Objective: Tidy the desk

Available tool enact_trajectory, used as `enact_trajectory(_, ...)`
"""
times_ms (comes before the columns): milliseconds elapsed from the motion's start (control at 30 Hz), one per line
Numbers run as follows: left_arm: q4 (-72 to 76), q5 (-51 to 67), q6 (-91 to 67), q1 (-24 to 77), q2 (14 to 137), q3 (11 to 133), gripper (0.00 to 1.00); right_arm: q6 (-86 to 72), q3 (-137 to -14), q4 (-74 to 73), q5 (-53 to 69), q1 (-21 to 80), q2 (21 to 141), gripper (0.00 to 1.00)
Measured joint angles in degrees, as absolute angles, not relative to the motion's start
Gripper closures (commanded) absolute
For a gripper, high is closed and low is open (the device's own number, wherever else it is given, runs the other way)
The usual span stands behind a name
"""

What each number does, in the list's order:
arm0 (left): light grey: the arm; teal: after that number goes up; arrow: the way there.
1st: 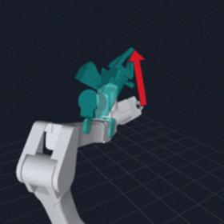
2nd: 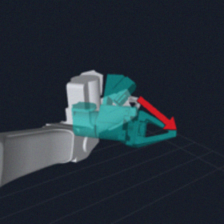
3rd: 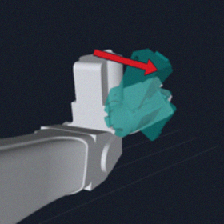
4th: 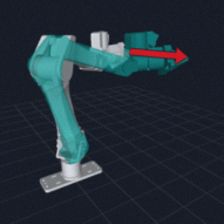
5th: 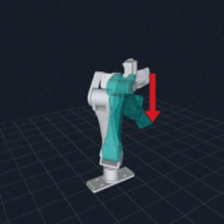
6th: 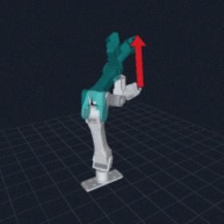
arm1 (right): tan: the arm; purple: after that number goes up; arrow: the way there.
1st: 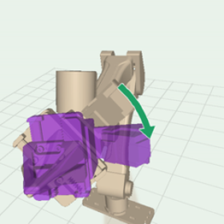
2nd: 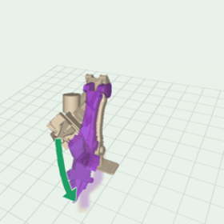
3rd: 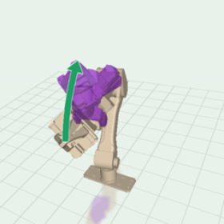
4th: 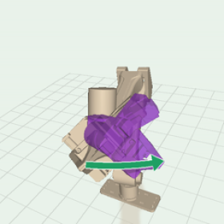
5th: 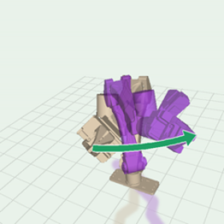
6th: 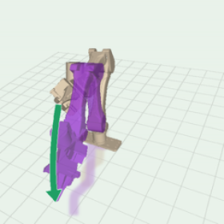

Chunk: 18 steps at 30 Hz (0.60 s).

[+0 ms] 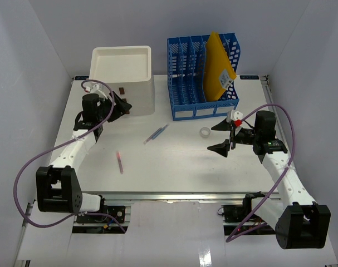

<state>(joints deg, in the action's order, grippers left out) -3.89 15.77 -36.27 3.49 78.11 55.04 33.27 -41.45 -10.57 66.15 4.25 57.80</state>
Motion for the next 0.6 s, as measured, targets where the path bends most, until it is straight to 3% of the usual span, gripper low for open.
enact_trajectory(267, 10.05, 18.28, -17.52, 3.49, 78.73, 44.84, 0.27, 33.46, -41.45, -10.57, 66.14, 4.12, 58.93, 0.04)
enact_trajectory(600, 20.57, 14.81, -10.34, 3.49, 91.12, 51.75, 0.37, 33.66, -41.45, -10.61, 65.88, 3.72, 60.09, 0.04)
